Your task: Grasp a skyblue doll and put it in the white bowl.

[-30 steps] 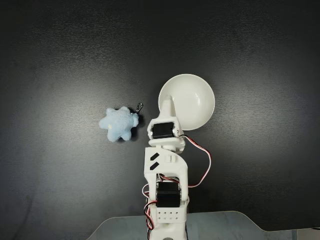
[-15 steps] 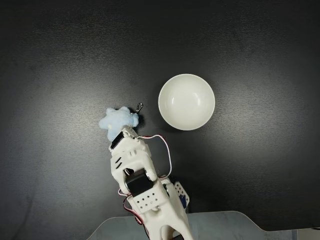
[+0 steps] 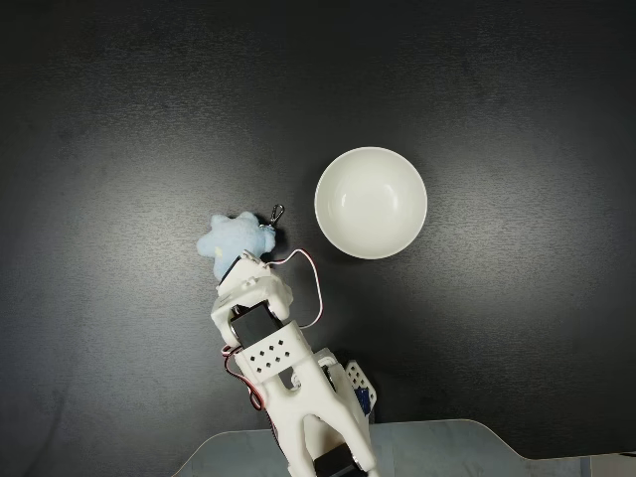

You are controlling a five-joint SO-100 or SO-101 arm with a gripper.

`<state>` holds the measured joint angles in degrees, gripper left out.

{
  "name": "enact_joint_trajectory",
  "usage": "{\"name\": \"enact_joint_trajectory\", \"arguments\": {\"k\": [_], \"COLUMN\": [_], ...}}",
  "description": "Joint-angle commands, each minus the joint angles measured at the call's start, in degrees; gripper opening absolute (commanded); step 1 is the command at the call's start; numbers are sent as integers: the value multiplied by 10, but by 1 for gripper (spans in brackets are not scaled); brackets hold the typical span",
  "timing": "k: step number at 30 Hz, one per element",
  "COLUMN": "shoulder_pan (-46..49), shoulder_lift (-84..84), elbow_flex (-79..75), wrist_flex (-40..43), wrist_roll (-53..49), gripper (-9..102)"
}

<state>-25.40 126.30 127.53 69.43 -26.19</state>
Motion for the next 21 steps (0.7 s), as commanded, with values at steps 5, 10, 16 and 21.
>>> {"name": "enact_joint_trajectory", "arguments": {"k": [5,10,16,21], "shoulder_pan": [-6,-4,-4,-4], "shoulder_lift": [-11,-27,-29,-39], "elbow_flex": [-47,-47,-51,-105], "wrist_flex": [11,10,0,0], "wrist_roll": [-6,0,-6,-6], "gripper": [22,54,67,67]}}
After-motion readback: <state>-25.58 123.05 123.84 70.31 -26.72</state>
